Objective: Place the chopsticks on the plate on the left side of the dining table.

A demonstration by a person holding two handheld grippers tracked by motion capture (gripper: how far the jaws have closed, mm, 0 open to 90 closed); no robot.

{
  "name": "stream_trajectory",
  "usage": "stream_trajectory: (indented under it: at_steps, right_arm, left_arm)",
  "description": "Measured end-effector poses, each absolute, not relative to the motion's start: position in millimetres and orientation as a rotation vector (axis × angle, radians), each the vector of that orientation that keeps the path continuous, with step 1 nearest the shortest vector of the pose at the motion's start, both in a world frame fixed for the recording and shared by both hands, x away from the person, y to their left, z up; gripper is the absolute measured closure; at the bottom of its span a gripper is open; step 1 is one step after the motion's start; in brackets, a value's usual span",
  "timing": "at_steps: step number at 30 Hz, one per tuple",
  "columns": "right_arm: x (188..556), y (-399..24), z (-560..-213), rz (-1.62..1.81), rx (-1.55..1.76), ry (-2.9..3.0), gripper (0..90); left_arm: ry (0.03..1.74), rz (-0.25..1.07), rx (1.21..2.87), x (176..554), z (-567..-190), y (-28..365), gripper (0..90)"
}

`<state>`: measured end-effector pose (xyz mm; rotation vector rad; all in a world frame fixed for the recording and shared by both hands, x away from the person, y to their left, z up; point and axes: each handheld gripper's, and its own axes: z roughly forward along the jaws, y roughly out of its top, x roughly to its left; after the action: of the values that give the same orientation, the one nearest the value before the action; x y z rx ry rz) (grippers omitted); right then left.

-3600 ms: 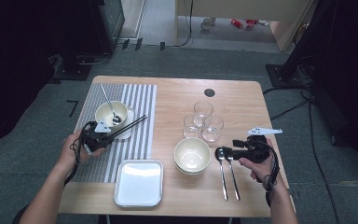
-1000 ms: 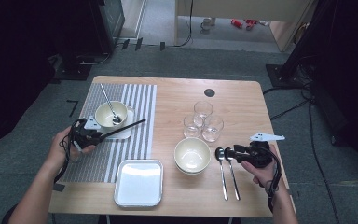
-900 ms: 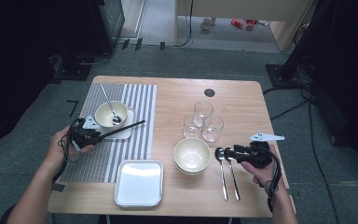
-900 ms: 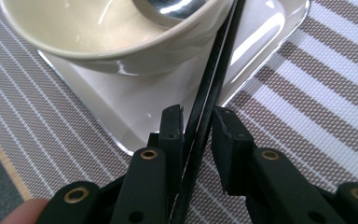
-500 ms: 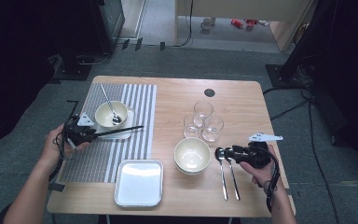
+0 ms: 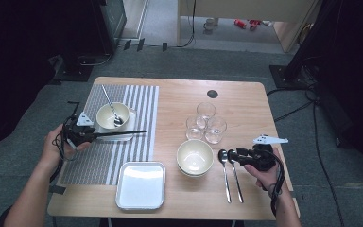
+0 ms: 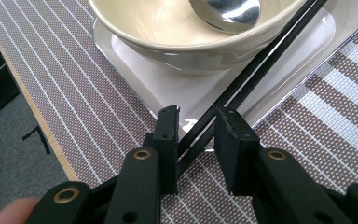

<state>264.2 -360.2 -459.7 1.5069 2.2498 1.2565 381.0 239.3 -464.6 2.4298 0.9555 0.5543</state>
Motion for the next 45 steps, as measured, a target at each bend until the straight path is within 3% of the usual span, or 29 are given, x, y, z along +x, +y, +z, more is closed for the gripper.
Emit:
stream_trajectory:
  at_steps: [7, 45]
  right_arm:
    - [264, -360, -461, 1.257, 1.508, 2.249, 55.6]
    - [263, -362, -458, 1.255, 1.519, 2.242, 56.8]
  left_arm:
    - [0.94, 0.559, 2.449, 378, -467, 240, 66.7]
    - [0.99, 0.585, 2.447, 389, -471, 239, 67.2]
